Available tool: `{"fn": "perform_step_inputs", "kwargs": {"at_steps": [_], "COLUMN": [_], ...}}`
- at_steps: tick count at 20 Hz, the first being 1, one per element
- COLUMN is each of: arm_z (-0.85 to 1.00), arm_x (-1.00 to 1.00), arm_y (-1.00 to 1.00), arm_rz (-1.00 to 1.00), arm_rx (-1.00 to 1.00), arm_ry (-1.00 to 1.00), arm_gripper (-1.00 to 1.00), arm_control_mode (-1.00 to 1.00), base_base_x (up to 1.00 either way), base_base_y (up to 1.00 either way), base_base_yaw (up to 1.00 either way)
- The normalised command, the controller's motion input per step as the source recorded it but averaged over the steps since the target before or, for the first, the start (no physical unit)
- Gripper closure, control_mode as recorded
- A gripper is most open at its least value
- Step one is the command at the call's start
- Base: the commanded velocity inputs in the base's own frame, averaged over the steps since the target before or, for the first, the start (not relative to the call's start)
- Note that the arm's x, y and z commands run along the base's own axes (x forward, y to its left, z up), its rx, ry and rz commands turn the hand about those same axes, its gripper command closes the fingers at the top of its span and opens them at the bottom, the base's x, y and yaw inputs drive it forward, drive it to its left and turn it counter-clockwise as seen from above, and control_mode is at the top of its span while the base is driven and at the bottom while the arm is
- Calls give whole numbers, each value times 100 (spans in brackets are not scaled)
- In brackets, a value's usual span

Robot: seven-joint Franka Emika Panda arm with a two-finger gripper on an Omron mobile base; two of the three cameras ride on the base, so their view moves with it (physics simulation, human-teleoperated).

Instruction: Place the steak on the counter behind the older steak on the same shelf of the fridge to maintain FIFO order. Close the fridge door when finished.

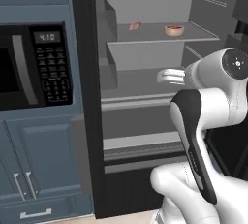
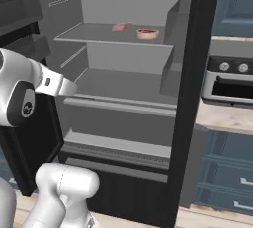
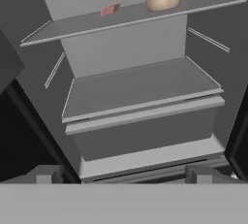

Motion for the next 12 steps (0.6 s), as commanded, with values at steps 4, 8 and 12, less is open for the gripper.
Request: {"fn": "perform_step_inputs", "kwargs": {"at_steps": [4,8,12], "arm_z": [0,0,0], "arm_x": [0,0,0], "arm_y": [0,0,0], "arm_rz": [0,0,0], "arm_rx": [0,0,0], "arm_ry": [0,0,0], "arm_gripper": [-100,-100,-100], "arm_control_mode": [100,100,100], "base_base_x": [-54,-55,-31], "base_base_y": [-4,-14,-14], "base_base_yaw": [0,0,0]}}
